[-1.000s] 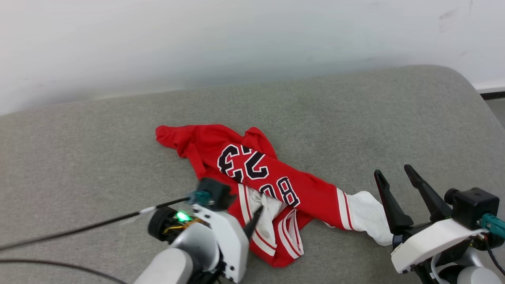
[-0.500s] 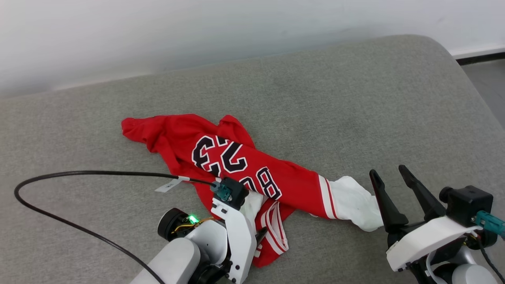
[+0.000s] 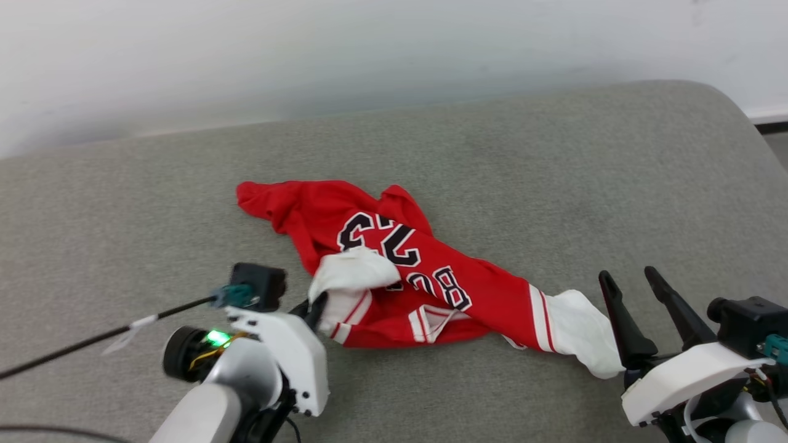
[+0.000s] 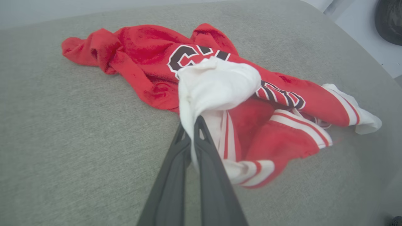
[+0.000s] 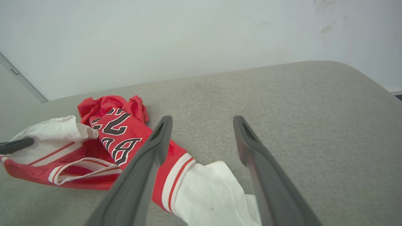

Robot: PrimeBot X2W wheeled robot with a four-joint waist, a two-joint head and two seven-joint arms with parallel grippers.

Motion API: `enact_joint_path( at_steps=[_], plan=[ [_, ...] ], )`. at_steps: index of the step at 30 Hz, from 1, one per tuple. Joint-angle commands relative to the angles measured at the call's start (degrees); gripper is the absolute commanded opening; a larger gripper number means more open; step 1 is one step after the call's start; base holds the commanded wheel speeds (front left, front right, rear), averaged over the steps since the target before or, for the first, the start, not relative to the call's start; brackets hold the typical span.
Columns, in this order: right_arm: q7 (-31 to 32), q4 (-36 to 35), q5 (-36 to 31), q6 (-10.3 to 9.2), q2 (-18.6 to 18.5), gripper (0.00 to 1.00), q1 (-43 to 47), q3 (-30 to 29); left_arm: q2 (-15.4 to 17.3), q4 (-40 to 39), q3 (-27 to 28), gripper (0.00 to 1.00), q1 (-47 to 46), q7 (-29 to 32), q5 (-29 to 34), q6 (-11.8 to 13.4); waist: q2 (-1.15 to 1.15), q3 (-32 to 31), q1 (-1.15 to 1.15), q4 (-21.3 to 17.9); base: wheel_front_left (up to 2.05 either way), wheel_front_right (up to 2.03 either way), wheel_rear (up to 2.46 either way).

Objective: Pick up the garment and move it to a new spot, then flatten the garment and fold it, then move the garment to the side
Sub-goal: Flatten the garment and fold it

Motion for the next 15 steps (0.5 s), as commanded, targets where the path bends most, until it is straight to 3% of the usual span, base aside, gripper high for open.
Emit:
enact_joint_path(
  at_steps=[1,9,12,15],
  plan=[
    [0.2,-0.3,-0.2,-0.02,0.0,1.00,0.6,-0.4,0.0,-0.7,0.6,0.00,1.0,-0.6,-0.1,0.5,0.00,-0.6,0.00,1.4,0.00,0.00,0.00],
    [2.2,-2.6,-0.7,-0.02,0.1,1.00,1.2,-1.8,0.9,-3.9,7.9,0.00,14.3,-4.7,-4.4,7.6,0.00,-1.0,0.00,4.5,0.00,0.00,0.00],
    [2.7,-3.1,-1.0,-0.02,0.1,1.00,1.4,-1.8,0.0,-1.7,9.6,0.00,18.3,-5.9,-6.5,8.8,0.00,-0.8,0.00,4.8,0.00,0.00,0.00],
    [3.0,-3.5,-1.2,-0.02,0.2,1.00,1.9,-2.2,-1.3,0.9,9.8,0.00,20.1,-6.7,-8.3,8.3,0.00,-0.8,0.00,5.1,0.00,0.00,0.00]
  ],
)
